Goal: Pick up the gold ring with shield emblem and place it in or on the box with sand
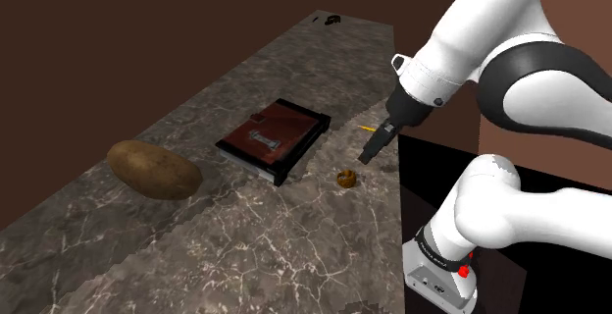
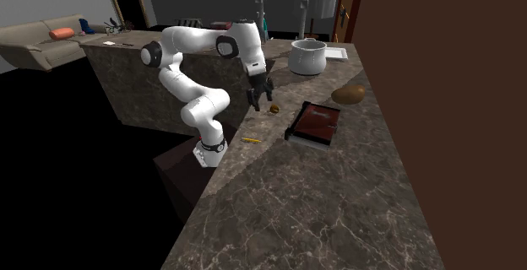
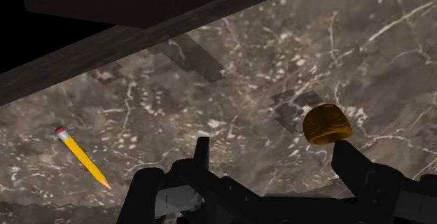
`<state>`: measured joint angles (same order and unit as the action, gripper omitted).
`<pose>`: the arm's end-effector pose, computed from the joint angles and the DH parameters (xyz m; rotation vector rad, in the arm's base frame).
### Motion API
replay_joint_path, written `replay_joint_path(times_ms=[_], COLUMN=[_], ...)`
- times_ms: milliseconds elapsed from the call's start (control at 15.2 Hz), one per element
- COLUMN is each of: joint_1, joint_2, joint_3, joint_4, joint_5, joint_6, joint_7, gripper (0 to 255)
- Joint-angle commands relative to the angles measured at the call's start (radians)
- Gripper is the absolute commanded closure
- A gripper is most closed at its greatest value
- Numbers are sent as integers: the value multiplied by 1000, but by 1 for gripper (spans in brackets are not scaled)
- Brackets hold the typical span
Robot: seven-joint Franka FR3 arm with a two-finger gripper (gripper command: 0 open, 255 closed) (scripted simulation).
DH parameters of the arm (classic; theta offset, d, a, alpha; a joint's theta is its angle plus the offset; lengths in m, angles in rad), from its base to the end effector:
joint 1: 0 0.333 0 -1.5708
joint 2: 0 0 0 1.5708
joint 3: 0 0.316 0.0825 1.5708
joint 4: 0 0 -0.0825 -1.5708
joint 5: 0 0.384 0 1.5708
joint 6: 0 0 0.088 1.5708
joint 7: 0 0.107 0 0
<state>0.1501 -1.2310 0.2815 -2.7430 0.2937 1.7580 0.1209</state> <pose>0.1960 0.1306 0.5257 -3.0443 -0.2063 -0.3403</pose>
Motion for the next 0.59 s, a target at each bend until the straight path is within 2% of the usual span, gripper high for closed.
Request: replay_joint_path(times_ms=[0,198,528], joint_1=[33,76,83], joint_2=[-44,-88,-59], joint_3=[66,168,205], joint_4=[-34,-67,-118], joint_5=[61,141,174], joint_6=[67,157,235], joint_7=[52,123,117], gripper=[0,0,0])
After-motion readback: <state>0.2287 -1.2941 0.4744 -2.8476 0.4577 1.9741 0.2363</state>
